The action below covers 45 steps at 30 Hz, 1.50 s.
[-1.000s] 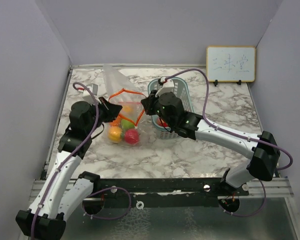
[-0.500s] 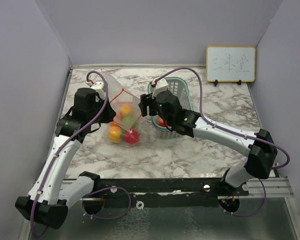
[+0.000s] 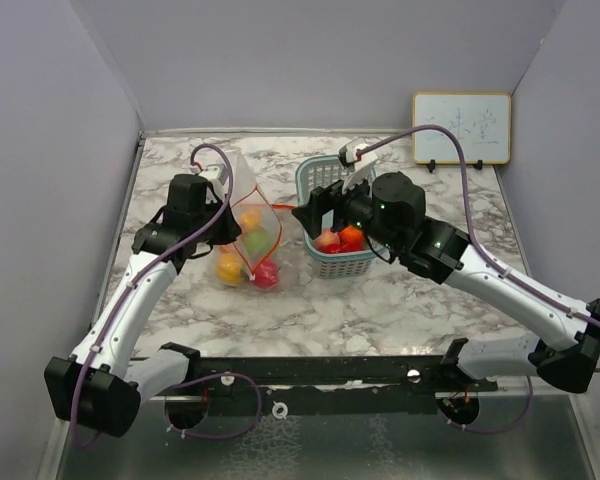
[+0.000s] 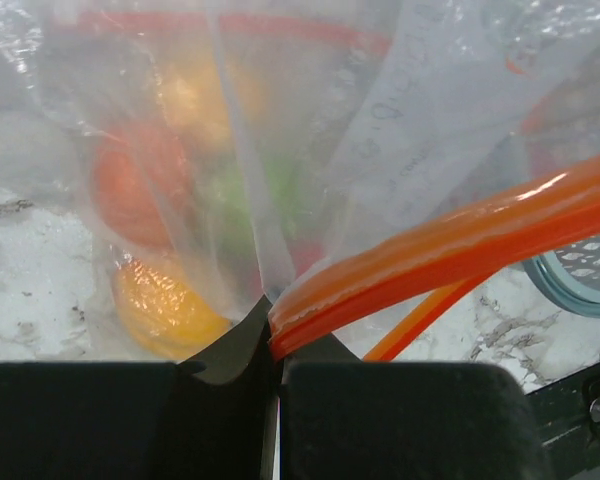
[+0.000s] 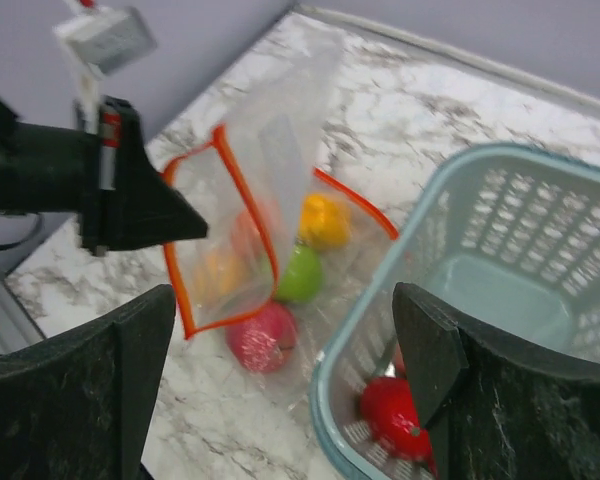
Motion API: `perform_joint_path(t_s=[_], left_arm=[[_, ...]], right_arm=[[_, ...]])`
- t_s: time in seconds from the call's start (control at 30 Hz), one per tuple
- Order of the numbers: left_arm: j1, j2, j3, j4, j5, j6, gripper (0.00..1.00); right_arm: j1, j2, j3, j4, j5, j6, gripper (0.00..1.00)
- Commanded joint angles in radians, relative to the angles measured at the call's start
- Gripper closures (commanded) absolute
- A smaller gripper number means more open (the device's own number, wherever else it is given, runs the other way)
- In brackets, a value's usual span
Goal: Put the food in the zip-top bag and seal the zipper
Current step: Open the zipper of the food storage bag, then pick up the fake fruit from the bin.
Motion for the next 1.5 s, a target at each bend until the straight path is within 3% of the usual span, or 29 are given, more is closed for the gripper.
perform_joint_path(t_s=[0.0,0.13,0.7,0.87,0.97,1.1,1.33,1.47], left_arm=[[0.005,0.016,0.031,0.089,0.04,-0.011,1.0],[0.005,0.046,0.059,0.111,0.035,-0.006,1.0],[0.005,0.089,0.047,0.182,0.085,-0.016,1.0],[0.005,0.092,0.045,0.194,0.1,-0.019,1.0],[0.006,0.097,0.039,0.198,0.099,-0.021,1.0],[0.005,0.096,0.037,0.197,0.098,-0.021,1.0],[0.005,0.111,0.027,0.211,0.111,-0.026,1.0],[0.005,0.124,0.027,0.222,0.123,-0.035,1.0]], right_arm=[[-0.12,0.053,-0.008,-0.307,0.064,0.09,0.12],[-0.195,0.092,-0.047,-0.334,-0.008,0.093,0.13],[-0.216,0.373,0.0,-0.434,-0.159,0.053,0.16],[-0.218,0.456,-0.005,-0.429,-0.215,0.043,0.38],[-0.229,0.468,-0.008,-0.412,-0.249,0.043,0.71],[-0.25,0.447,0.0,-0.397,-0.241,0.046,0.98],[-0.272,0.292,0.046,-0.311,-0.164,0.053,0.99],[-0.272,0.172,0.046,-0.213,-0.199,0.031,0.99]])
